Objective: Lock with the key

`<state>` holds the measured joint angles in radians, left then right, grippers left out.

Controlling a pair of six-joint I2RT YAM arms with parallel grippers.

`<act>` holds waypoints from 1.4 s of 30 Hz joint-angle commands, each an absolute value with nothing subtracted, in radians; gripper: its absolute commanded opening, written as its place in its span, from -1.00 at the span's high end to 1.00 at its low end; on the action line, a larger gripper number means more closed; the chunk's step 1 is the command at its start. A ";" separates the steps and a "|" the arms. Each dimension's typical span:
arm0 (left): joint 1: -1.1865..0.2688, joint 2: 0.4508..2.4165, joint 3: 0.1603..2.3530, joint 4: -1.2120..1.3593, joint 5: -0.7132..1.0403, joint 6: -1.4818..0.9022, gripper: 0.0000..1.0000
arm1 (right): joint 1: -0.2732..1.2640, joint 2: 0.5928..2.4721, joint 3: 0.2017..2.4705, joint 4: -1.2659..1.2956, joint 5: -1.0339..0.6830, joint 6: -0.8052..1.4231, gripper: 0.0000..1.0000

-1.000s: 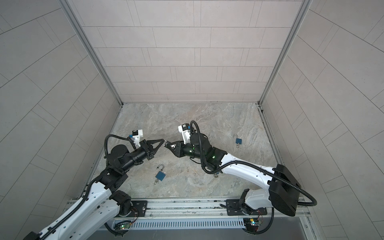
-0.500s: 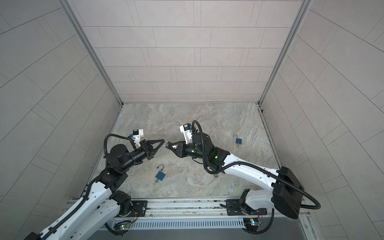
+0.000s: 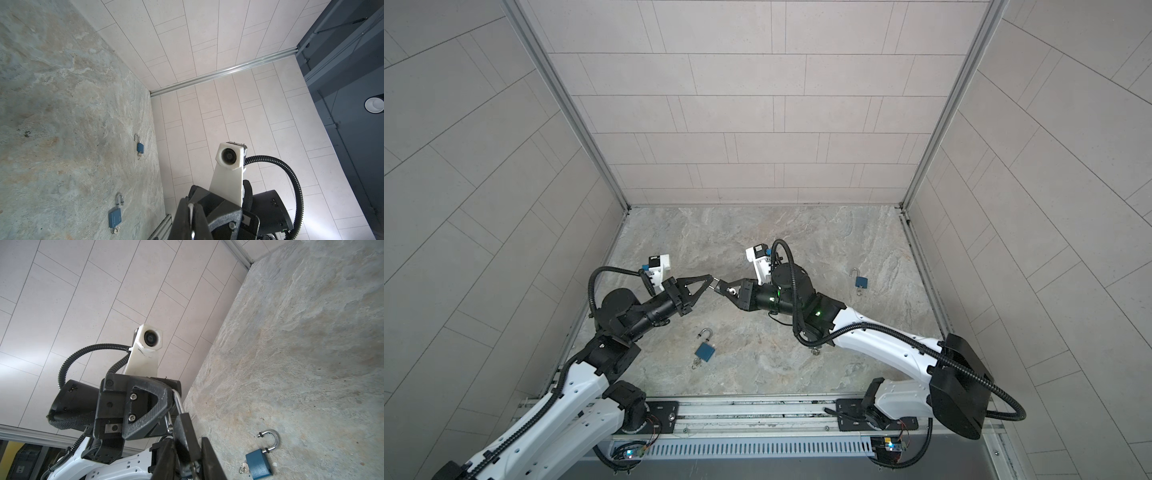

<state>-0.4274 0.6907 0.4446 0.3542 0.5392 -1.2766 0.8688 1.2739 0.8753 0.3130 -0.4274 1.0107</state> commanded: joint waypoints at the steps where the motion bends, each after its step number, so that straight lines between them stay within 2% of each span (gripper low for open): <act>1: -0.429 0.693 0.427 0.389 0.603 -1.238 1.00 | 0.864 1.265 0.889 0.408 -0.463 1.035 1.00; 42: -0.391 0.726 0.378 0.452 0.652 -1.187 1.00 | 0.847 1.224 0.903 0.358 -0.531 1.026 1.00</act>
